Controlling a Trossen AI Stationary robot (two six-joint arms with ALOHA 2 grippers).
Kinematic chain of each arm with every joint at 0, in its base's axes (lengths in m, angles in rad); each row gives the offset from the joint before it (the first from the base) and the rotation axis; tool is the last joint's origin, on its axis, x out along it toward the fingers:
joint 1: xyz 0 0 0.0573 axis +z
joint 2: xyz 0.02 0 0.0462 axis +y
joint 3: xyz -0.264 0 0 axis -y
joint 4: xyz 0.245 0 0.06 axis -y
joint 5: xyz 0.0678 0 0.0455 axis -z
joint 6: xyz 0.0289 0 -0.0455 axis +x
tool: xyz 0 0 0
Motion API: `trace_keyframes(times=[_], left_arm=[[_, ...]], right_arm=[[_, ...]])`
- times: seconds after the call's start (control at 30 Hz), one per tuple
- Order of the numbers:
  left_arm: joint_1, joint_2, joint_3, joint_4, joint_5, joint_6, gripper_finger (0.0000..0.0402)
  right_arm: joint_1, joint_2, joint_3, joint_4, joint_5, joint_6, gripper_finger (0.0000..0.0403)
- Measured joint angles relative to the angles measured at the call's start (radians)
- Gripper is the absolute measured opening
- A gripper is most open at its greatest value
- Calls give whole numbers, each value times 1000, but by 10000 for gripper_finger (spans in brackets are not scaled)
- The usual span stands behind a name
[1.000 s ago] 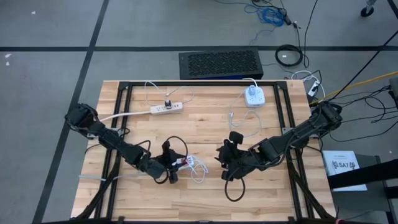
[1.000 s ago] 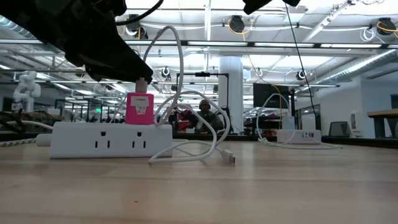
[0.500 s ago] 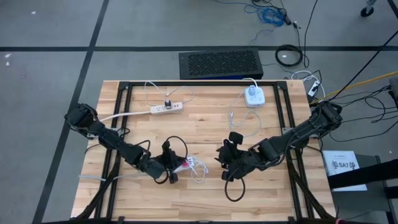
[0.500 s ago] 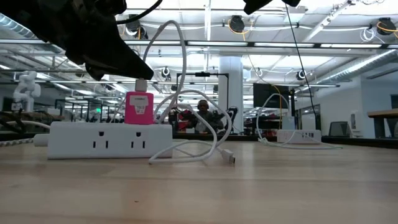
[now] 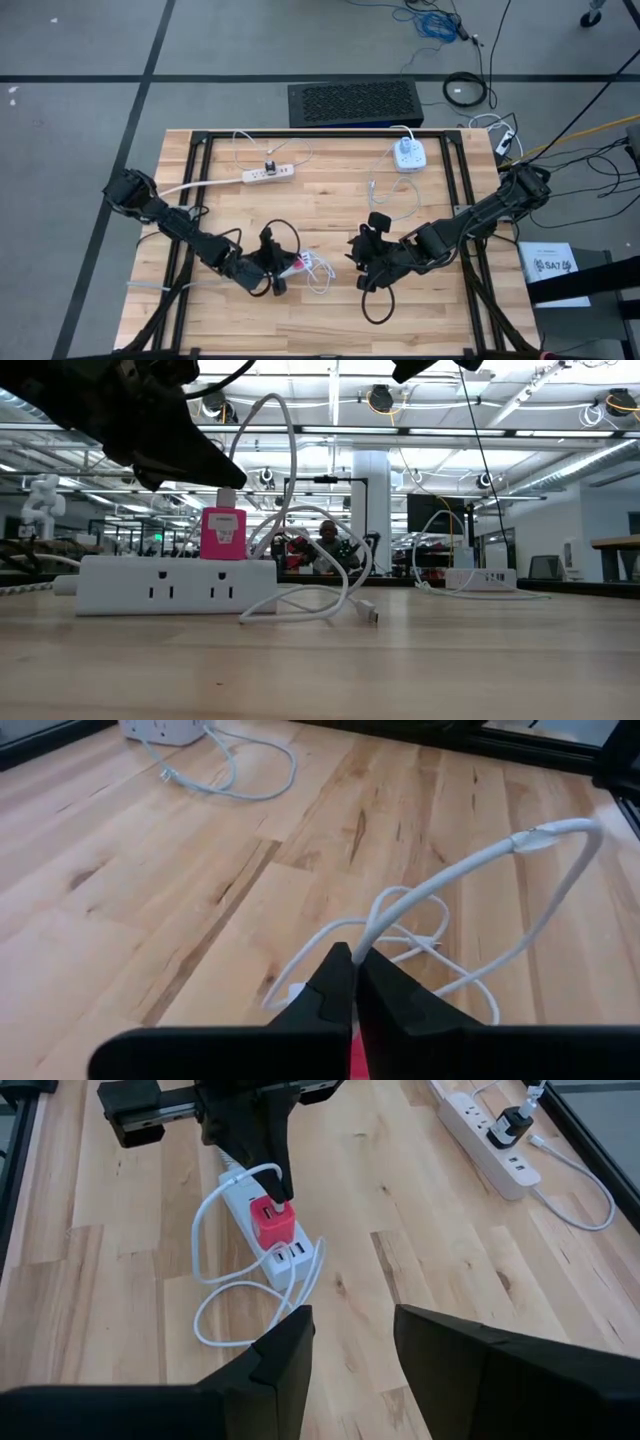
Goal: Insert USB
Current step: Insert the white cable charger into the pink charger adapter
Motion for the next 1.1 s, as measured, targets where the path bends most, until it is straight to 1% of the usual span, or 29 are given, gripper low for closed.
trace_keyframes(times=[0.37, 0.63, 1.1], left_arm=[[-38, 15, -1, -18, -23, -8, 5], [-43, 63, 1, -6, -32, -52, 5], [-75, 66, -1, -6, -23, -52, 5]], right_arm=[[0, 0, 0, 0, 0, 0, 135], [0, 0, 0, 0, 0, 0, 135], [0, 0, 0, -2, -4, -6, 135]])
